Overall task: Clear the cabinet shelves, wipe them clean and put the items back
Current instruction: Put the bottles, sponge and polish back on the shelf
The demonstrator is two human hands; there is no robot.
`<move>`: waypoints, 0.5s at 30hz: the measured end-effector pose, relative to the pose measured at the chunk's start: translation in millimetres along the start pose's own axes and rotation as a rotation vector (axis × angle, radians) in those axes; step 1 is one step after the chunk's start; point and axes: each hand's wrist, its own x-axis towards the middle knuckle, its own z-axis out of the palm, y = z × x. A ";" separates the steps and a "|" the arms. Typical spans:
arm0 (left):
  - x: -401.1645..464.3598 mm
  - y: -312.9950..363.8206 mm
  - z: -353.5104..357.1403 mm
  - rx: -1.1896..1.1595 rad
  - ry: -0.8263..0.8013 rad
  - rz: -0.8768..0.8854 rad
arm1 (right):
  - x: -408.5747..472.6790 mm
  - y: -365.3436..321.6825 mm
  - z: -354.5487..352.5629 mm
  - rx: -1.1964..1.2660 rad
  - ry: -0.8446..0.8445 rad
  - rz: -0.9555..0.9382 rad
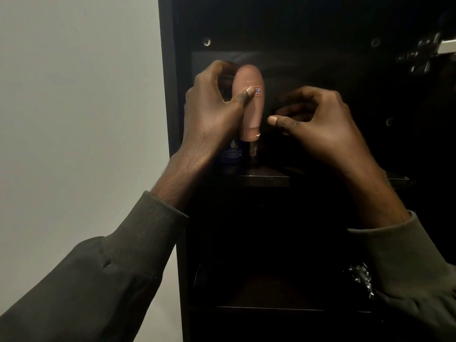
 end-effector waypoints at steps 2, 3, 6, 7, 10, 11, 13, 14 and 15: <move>-0.1 0.2 1.1 -0.018 -0.007 0.006 | -0.5 -1.7 -1.9 0.062 -0.050 -0.010; -0.4 1.1 1.8 -0.029 -0.014 0.011 | -1.1 -2.7 -3.6 0.112 -0.078 -0.014; -1.6 4.7 5.1 -0.075 -0.056 0.031 | -3.4 -6.6 -10.1 0.237 -0.133 -0.020; -2.1 6.1 6.0 -0.091 -0.073 0.034 | -3.7 -7.2 -11.6 0.238 -0.137 -0.030; -3.6 8.3 8.3 -0.125 -0.120 0.039 | -2.1 -3.5 -14.2 0.214 -0.132 -0.041; -4.0 7.4 9.0 -0.133 -0.129 0.037 | -1.2 -0.4 -14.4 0.218 -0.133 -0.027; -4.6 5.2 9.9 -0.139 -0.134 0.028 | 1.4 6.1 -14.7 0.199 -0.121 0.005; -4.5 3.5 10.2 -0.138 -0.133 0.022 | 3.0 9.3 -14.1 0.168 -0.106 0.019; -4.2 1.9 10.1 -0.141 -0.131 0.013 | 4.3 12.0 -13.2 0.128 -0.092 0.033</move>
